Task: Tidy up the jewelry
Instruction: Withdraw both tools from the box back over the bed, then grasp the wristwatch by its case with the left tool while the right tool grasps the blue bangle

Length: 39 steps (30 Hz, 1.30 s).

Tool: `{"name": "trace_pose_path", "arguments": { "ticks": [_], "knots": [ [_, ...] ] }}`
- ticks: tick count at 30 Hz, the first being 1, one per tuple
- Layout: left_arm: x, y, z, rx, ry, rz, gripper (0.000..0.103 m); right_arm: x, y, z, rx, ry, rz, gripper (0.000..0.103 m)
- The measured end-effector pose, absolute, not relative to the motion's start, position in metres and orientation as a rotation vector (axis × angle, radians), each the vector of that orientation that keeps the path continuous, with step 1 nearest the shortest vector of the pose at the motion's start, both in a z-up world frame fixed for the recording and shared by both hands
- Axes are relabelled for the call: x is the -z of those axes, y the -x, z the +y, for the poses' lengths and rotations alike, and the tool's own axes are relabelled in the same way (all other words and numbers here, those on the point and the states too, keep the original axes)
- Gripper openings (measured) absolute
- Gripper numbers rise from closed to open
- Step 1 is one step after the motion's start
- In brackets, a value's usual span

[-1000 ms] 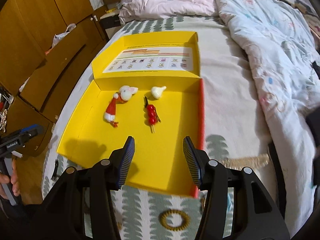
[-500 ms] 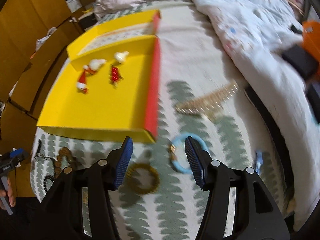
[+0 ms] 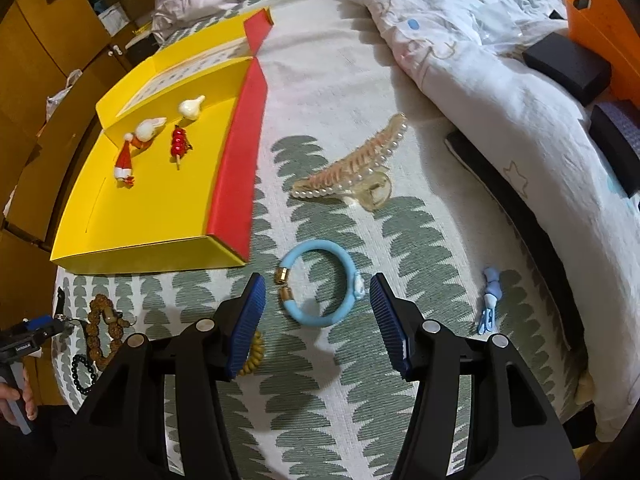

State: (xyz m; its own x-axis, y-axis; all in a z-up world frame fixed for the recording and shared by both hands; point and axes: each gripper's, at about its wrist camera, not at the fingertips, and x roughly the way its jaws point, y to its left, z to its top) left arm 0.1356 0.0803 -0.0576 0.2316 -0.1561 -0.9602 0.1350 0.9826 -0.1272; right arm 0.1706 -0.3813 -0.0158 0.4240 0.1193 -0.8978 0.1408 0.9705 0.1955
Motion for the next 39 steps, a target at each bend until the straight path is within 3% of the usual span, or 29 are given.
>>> {"name": "trace_pose_path", "arguments": {
  "ticks": [39],
  "knots": [
    [0.094,-0.159,0.063,0.26,-0.023,1.38,0.08,0.064,-0.192,-0.376,0.069,-0.206,1.289,0.057]
  ]
}}
